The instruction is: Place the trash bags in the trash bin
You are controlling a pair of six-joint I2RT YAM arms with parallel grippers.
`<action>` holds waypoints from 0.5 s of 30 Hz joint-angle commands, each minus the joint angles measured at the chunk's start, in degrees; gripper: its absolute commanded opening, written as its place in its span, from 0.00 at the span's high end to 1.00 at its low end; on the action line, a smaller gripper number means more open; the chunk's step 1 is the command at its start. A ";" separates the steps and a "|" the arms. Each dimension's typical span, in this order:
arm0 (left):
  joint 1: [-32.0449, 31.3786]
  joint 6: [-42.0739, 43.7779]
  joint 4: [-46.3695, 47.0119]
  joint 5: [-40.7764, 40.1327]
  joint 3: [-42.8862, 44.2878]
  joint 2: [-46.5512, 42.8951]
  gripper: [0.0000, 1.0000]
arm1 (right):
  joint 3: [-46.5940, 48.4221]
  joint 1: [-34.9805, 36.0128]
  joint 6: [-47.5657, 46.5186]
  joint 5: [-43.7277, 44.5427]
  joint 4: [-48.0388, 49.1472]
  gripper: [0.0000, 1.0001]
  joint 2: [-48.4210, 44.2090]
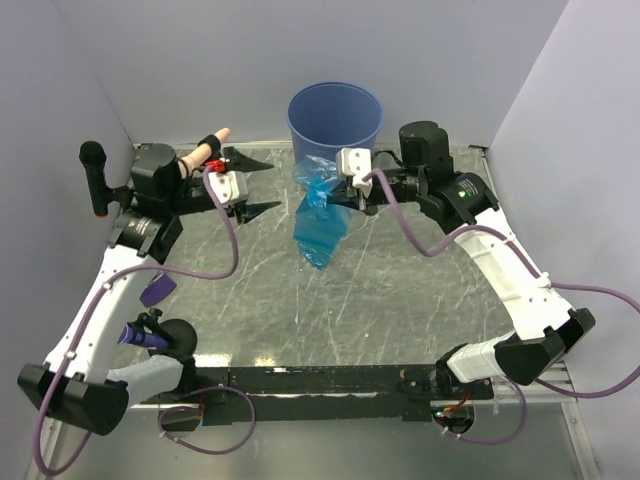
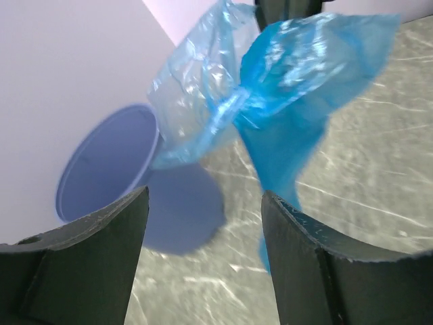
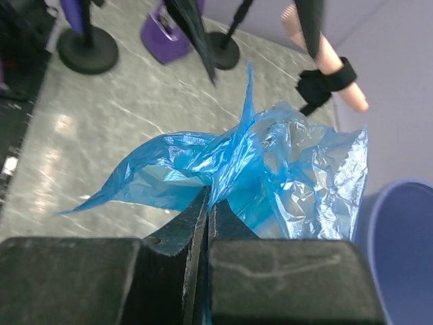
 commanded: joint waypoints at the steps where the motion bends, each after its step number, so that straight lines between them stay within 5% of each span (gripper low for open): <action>1: -1.92 3.53 9.57 -0.29 0.97 4.04 0.28 | 0.14 -0.13 6.48 -6.63 3.11 1.00 -0.87; 7: -4.82 7.39 5.99 1.99 5.00 7.38 0.33 | 0.32 -0.66 7.89 -7.15 4.35 1.00 -0.61; 15: -7.98 8.00 6.77 2.79 6.77 8.62 0.51 | 0.14 -0.66 7.36 -6.63 3.91 1.00 0.10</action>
